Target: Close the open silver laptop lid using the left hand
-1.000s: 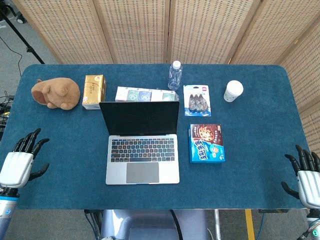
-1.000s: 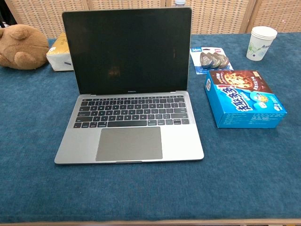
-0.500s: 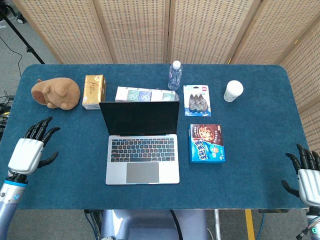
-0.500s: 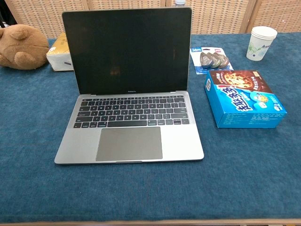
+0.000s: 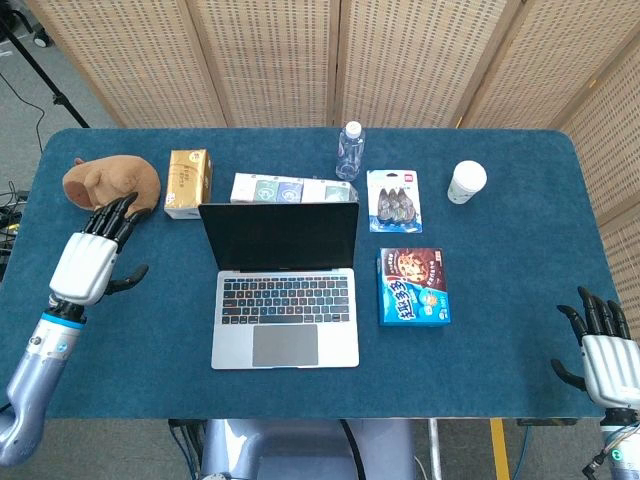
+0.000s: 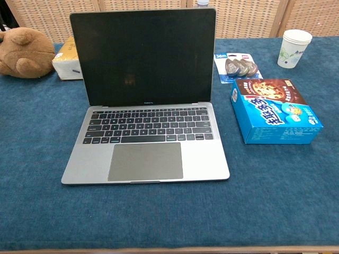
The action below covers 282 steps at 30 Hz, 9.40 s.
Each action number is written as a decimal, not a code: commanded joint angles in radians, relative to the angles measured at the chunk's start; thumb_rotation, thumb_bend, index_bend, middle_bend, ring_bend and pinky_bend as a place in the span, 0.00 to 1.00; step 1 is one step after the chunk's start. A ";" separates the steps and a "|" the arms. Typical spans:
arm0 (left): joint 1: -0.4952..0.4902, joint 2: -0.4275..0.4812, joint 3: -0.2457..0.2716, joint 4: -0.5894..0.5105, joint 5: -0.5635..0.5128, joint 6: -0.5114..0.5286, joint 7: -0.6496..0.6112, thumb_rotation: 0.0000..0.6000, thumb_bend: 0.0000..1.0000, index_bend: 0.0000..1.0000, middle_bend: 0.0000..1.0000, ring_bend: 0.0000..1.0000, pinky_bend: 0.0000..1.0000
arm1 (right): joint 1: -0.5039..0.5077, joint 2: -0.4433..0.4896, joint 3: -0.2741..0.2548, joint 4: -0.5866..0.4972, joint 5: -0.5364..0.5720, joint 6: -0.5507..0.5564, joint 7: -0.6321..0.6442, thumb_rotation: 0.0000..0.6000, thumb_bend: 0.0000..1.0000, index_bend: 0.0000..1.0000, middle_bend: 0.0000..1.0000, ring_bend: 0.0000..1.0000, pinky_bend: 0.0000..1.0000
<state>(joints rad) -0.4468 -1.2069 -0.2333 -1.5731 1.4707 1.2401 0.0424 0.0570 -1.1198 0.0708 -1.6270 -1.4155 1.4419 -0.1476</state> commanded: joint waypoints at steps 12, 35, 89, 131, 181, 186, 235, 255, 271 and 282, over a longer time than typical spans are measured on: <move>-0.134 -0.060 -0.037 0.071 -0.046 -0.135 -0.154 1.00 0.25 0.10 0.00 0.02 0.10 | 0.010 -0.003 0.003 0.000 0.004 -0.013 0.003 1.00 0.24 0.19 0.00 0.00 0.00; -0.305 -0.119 -0.040 0.203 -0.042 -0.241 -0.172 1.00 0.25 0.11 0.00 0.00 0.04 | 0.020 -0.016 -0.003 0.007 0.008 -0.032 0.004 1.00 0.24 0.19 0.00 0.00 0.00; -0.439 -0.232 -0.043 0.154 -0.209 -0.374 -0.231 1.00 0.25 0.22 0.02 0.10 0.10 | 0.003 -0.008 -0.008 0.014 0.040 -0.031 0.009 1.00 0.24 0.20 0.00 0.00 0.00; -0.427 -0.167 -0.044 -0.042 -0.303 -0.373 -0.150 1.00 0.25 0.23 0.04 0.14 0.16 | -0.010 0.005 -0.011 -0.012 0.051 -0.023 -0.014 1.00 0.24 0.21 0.00 0.00 0.00; -0.413 -0.043 -0.013 -0.348 -0.380 -0.376 -0.041 1.00 0.25 0.23 0.05 0.17 0.21 | -0.016 0.010 -0.020 -0.029 0.069 -0.040 -0.033 1.00 0.24 0.22 0.00 0.00 0.00; -0.412 -0.029 -0.012 -0.373 -0.381 -0.377 -0.042 1.00 0.25 0.23 0.05 0.17 0.21 | -0.017 0.011 -0.022 -0.030 0.071 -0.042 -0.034 1.00 0.24 0.22 0.00 0.00 0.00; -0.379 0.044 0.075 -0.575 -0.376 -0.404 -0.041 1.00 0.25 0.23 0.05 0.18 0.22 | -0.031 0.021 -0.032 -0.047 0.084 -0.044 -0.039 1.00 0.24 0.22 0.00 0.00 0.00; -0.349 0.005 0.162 -0.569 -0.343 -0.413 -0.008 1.00 0.25 0.23 0.05 0.18 0.22 | -0.039 0.014 -0.034 -0.030 0.111 -0.057 -0.032 1.00 0.24 0.22 0.00 0.00 0.00; -0.315 -0.060 0.230 -0.531 -0.338 -0.406 0.032 1.00 0.25 0.23 0.05 0.18 0.22 | -0.049 0.009 -0.038 -0.007 0.118 -0.062 -0.007 1.00 0.24 0.22 0.00 0.00 0.00; -0.291 -0.096 0.275 -0.511 -0.339 -0.416 0.041 1.00 0.25 0.23 0.05 0.17 0.22 | -0.055 0.005 -0.040 0.010 0.130 -0.070 0.004 1.00 0.24 0.22 0.00 0.00 0.00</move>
<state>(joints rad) -0.7399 -1.3006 0.0394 -2.0860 1.1316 0.8244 0.0839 0.0019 -1.1144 0.0311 -1.6174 -1.2856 1.3724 -0.1440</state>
